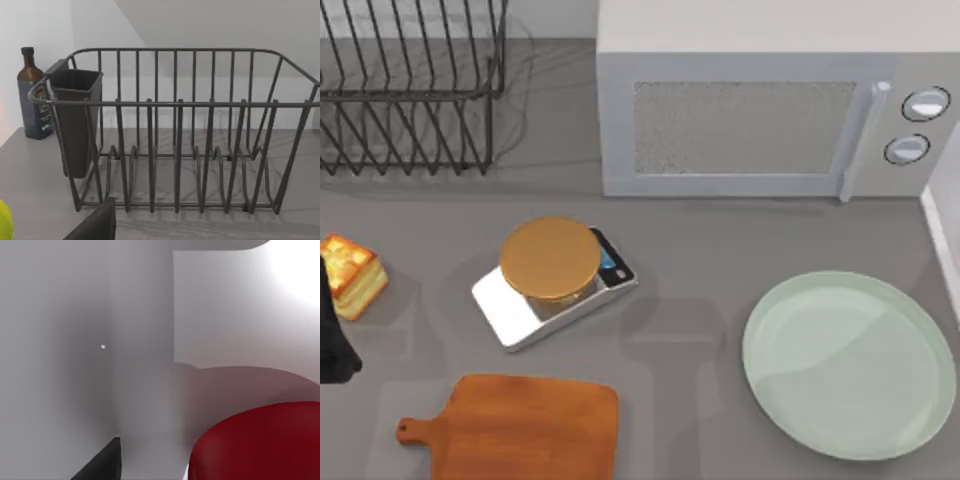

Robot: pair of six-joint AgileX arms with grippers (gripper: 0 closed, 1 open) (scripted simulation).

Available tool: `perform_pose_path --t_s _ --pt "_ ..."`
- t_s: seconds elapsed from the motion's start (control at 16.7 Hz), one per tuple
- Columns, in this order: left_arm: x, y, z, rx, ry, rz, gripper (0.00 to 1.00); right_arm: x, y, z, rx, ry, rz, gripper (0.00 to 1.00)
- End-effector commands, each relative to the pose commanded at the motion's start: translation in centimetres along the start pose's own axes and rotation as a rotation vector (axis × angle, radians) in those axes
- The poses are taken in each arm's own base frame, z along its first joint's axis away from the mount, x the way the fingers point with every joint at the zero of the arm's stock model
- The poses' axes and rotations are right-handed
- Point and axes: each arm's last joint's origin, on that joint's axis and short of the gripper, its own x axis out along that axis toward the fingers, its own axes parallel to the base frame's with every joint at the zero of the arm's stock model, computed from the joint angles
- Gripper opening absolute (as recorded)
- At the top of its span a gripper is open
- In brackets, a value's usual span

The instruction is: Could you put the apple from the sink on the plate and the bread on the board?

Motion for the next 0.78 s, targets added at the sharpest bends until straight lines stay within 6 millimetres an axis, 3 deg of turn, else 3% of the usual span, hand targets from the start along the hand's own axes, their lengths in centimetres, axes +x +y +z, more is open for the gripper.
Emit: perform_pose_path --t_s 0.78 --pt "0.00 0.00 0.00 0.000 0.000 0.000 1.00 0.00 0.00 0.00 0.000 0.000 0.000 0.02"
